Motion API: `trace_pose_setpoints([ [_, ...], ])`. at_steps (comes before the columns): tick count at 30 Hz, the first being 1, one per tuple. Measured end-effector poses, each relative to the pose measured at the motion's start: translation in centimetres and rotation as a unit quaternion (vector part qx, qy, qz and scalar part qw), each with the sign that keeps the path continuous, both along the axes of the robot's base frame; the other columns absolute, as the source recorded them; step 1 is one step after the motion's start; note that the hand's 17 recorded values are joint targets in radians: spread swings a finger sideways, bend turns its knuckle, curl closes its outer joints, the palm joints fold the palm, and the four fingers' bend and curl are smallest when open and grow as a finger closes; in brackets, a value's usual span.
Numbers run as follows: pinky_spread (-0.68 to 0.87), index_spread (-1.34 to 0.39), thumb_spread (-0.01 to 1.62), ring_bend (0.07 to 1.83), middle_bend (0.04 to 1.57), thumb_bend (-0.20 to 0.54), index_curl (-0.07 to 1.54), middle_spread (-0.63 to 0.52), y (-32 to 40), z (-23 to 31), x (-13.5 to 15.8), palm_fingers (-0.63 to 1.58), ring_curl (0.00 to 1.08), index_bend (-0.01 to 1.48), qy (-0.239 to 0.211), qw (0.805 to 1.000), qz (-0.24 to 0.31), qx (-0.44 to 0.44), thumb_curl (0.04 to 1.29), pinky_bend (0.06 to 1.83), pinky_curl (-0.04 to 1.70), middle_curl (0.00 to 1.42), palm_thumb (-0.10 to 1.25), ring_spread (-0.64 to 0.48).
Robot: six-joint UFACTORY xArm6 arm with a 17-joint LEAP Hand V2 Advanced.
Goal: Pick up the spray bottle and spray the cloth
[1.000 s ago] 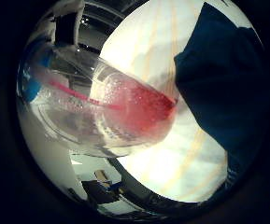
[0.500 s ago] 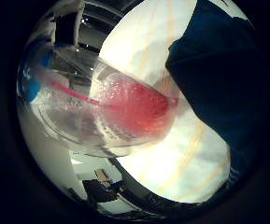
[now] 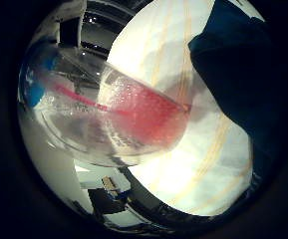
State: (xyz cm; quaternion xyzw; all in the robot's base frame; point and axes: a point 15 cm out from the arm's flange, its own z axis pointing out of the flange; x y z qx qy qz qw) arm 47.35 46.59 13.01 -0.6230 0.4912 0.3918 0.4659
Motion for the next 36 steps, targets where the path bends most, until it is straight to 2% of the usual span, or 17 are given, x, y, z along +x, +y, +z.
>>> trace_pose_setpoints([
  [4, -0.38, -0.31, 0.9, 1.26, 1.07, -0.028, 0.72, -0.07, 0.3, 0.1, -0.8, 0.89, 0.52, 0.39, 0.0, 1.0, 0.017, 0.001, 0.6, 1.02, 0.89, 0.51, 0.81, -0.16],
  [6, -0.36, -0.33, 0.95, 1.27, 0.96, -0.027, 0.69, -0.07, 0.4, -0.1, -1.6, 0.63, 0.52, 0.26, -0.003, 0.999, 0.038, -0.004, 0.58, 0.96, 0.88, 0.49, 0.8, -0.14],
  [7, -0.34, -0.34, 0.96, 1.26, 0.95, -0.029, 0.69, -0.07, 0.3, -0.2, -1.9, 0.58, 0.52, 0.25, -0.006, 0.999, 0.048, -0.008, 0.57, 0.94, 0.88, 0.49, 0.79, -0.13],
  [9, -0.24, -0.37, 1.01, 1.19, 0.83, -0.028, 0.67, -0.07, -0.1, -0.4, -2.1, 0.34, 0.51, 0.28, -0.01, 0.998, 0.061, -0.016, 0.54, 0.86, 0.88, 0.46, 0.76, -0.09],
  [12, -0.04, -0.4, 1.04, 1.05, 0.73, -0.026, 0.63, -0.04, -0.4, -0.6, -2.3, 0.21, 0.45, 0.29, -0.008, 0.997, 0.069, -0.024, 0.51, 0.79, 0.85, 0.42, 0.74, -0.07],
  [15, 0.16, -0.42, 1.05, 0.98, 0.64, -0.027, 0.58, -0.03, -0.4, -0.5, -2.2, 0.19, 0.42, 0.3, -0.009, 0.997, 0.07, -0.024, 0.49, 0.73, 0.8, 0.39, 0.73, -0.04],
  [22, 0.39, -0.4, 1.05, 0.86, 0.53, -0.023, 0.49, -0.01, 0.0, 0.4, -2.6, 0.22, 0.37, 0.25, -0.009, 0.997, 0.079, -0.012, 0.46, 0.61, 0.68, 0.36, 0.71, -0.01],
  [28, 0.44, -0.37, 1.06, 0.77, 0.46, -0.025, 0.45, 0.0, -0.3, 2.0, -2.4, 0.24, 0.34, 0.2, -0.016, 0.997, 0.078, -0.005, 0.45, 0.54, 0.61, 0.35, 0.71, 0.01],
  [33, 0.44, -0.33, 1.06, 0.74, 0.44, -0.023, 0.42, -0.01, -2.5, 4.5, -0.9, 0.25, 0.33, 0.18, -0.036, 0.997, 0.068, -0.002, 0.44, 0.52, 0.57, 0.36, 0.69, 0.02],
  [36, 0.44, -0.32, 1.06, 0.73, 0.43, -0.024, 0.41, -0.01, -4.0, 5.1, -1.0, 0.26, 0.32, 0.18, -0.038, 0.997, 0.062, -0.006, 0.44, 0.51, 0.54, 0.36, 0.69, 0.02],
])
